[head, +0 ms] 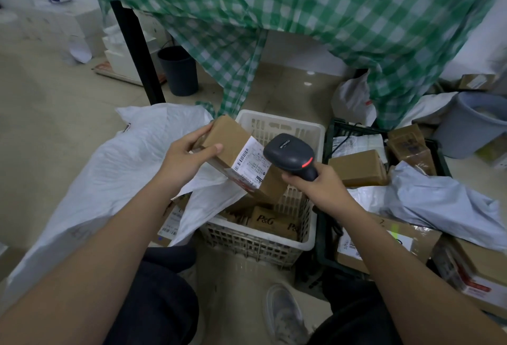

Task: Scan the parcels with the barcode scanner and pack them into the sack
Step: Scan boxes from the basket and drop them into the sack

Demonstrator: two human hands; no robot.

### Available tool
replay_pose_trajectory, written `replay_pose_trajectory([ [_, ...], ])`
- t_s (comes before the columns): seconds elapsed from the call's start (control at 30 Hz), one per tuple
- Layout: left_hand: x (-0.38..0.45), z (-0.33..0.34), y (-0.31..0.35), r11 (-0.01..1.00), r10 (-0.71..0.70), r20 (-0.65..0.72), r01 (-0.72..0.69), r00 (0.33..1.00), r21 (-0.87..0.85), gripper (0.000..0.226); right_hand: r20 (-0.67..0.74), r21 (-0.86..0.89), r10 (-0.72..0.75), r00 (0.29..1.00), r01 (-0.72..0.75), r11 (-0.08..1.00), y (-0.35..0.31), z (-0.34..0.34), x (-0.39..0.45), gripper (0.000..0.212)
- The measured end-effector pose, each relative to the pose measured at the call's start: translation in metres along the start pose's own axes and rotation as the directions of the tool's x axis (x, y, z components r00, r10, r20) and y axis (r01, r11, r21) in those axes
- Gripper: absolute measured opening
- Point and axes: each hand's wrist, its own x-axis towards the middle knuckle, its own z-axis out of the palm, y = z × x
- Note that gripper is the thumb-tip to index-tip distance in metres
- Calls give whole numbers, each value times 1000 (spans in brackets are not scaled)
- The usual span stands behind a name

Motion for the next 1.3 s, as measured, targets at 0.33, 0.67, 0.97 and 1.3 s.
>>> replay_pose_trajectory([
  [0.33,5,2,-8,999,-4,3,4,1000,-34,48,99,-357,-19,995,53,933,-3,-1,-6,21],
  [0.67,4,-4,-8,999,9,-9,-9,1000,-35,50,136,-411,-28,990,82,908,-9,3,-5,20],
  [0.97,-8,-14,-1,998,6,-40,-9,999,-65,49,15,-233,-57,998,59,971,-11,10,1,23],
  [1.3,-42,-51,12,1000,-16,-19,16,1000,21,40,8,37,-46,999,46,998,-35,58,-1,26],
])
